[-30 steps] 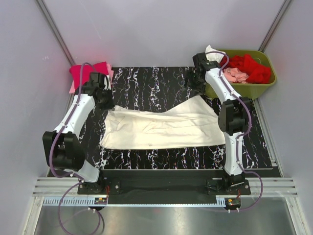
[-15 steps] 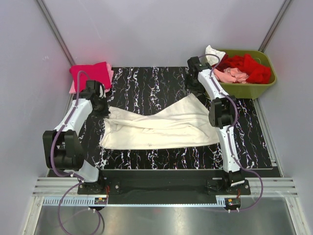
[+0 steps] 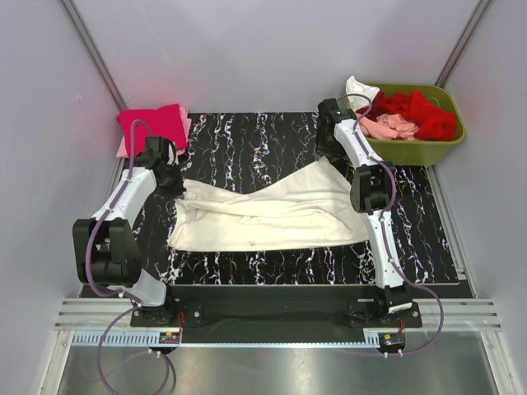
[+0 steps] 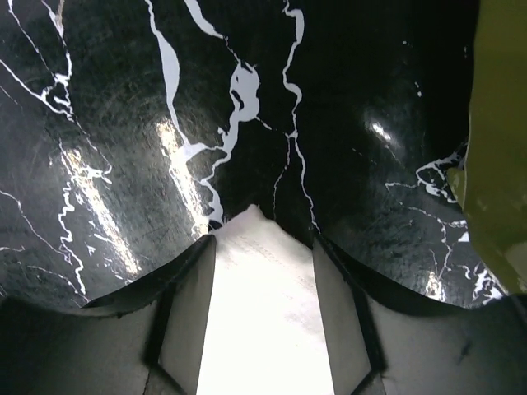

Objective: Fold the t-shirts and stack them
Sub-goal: Fold the tshirt

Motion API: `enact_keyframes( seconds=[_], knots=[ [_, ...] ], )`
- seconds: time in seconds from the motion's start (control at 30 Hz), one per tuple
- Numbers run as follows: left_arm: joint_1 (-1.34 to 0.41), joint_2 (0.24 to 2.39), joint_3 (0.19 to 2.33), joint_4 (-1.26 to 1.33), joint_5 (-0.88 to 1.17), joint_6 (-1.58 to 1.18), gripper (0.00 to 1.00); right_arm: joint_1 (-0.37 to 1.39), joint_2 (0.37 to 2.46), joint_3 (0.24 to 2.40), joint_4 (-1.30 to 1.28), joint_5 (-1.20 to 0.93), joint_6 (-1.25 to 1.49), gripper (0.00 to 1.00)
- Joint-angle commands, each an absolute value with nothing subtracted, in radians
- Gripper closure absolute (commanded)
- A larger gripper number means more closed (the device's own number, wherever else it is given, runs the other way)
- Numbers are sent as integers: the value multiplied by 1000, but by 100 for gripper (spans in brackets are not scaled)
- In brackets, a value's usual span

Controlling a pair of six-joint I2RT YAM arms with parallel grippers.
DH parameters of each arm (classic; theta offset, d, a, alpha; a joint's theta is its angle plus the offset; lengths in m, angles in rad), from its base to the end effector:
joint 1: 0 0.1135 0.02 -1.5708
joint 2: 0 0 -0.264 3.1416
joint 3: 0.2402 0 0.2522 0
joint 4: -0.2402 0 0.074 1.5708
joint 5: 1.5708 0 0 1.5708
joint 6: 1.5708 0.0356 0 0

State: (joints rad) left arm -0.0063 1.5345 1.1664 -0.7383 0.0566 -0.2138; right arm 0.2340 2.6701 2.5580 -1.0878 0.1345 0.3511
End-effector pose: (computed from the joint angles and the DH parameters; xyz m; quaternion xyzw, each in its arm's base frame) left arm 0.3096 -0.0040 0.2472 -0.0943 0.9682 -0.0526 0.2256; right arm 0.5312 0.1217 0.1638 0.0698 0.9782 -0.0102 0.1952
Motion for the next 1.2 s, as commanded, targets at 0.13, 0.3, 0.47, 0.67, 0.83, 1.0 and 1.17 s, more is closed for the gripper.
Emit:
enact_keyframes(
  seconds=[0.13, 0.3, 0.47, 0.67, 0.83, 1.0, 1.17],
  knots=[
    [0, 1540, 1167, -698, 77, -209, 100, 230, 2704, 2530, -1051, 146, 373, 55],
    [-2, 1549, 1175, -695, 84, -212, 100, 232, 2709, 2503, -1031, 121, 376, 91],
    [-24, 1617, 1326, -718, 67, -248, 100, 233, 2677, 2577, -1042, 159, 362, 100],
    [-97, 1870, 1797, -858, 25, -203, 100, 221, 2493, 2490, -965, 222, 356, 100],
    [-95, 2095, 2104, -957, 15, -118, 100, 192, 2425, 2499, -930, 224, 351, 100],
    [-91, 2158, 2157, -898, 112, -89, 100, 150, 2396, 2497, -902, 247, 385, 100],
    [-91, 2184, 2173, -836, 141, -64, 99, 124, 2355, 2445, -861, 284, 402, 100]
  ],
)
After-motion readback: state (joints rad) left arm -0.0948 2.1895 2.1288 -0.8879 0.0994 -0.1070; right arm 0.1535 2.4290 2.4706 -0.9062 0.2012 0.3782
